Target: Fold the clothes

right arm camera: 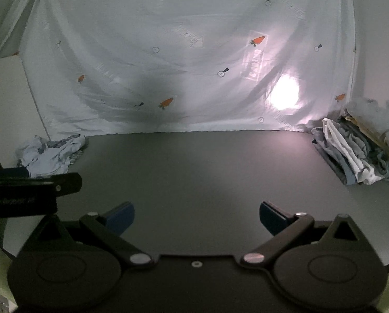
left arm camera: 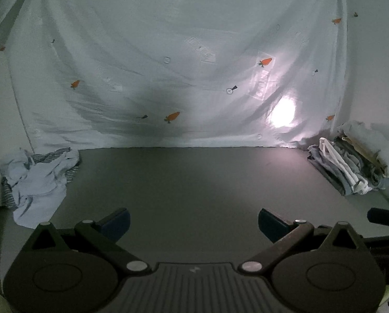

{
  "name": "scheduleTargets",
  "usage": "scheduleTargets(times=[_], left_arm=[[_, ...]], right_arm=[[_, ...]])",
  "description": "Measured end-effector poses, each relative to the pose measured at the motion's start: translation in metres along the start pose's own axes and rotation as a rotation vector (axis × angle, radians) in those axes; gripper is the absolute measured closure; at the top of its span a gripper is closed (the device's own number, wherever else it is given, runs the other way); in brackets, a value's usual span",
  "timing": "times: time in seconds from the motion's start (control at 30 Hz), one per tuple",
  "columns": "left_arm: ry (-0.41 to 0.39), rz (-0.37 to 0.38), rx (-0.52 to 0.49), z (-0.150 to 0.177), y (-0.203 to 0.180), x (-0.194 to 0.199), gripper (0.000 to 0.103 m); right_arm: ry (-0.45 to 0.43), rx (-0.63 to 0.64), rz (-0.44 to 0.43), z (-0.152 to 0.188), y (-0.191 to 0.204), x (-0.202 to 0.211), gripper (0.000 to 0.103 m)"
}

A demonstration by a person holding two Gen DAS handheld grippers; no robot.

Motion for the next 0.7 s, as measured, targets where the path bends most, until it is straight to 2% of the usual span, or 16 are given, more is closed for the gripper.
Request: scheduleTargets(times=[0.33,0.7], left_arm=[[0.009,-0.002,0.011,0.011,0.015,0.010,0.000],[0.001,0.003,0.013,0.006,0.018,0.010,0.000]], right_arm=[[0.004,0.023,-0.001,0.008,0.015,0.003,0.000],[-0.013,0.036,0.016,0.000,0.018,0.000,0.000]])
Point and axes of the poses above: each gripper's, at about its wrist camera, not at the fingertips, and x roughly against the way its jaws point, y to its left, z to its underside, the point moved 9 cm from there along -x, roughly the way its jaws point, and after that the axes turned 14 degrees about y, right-handed, at the moved point
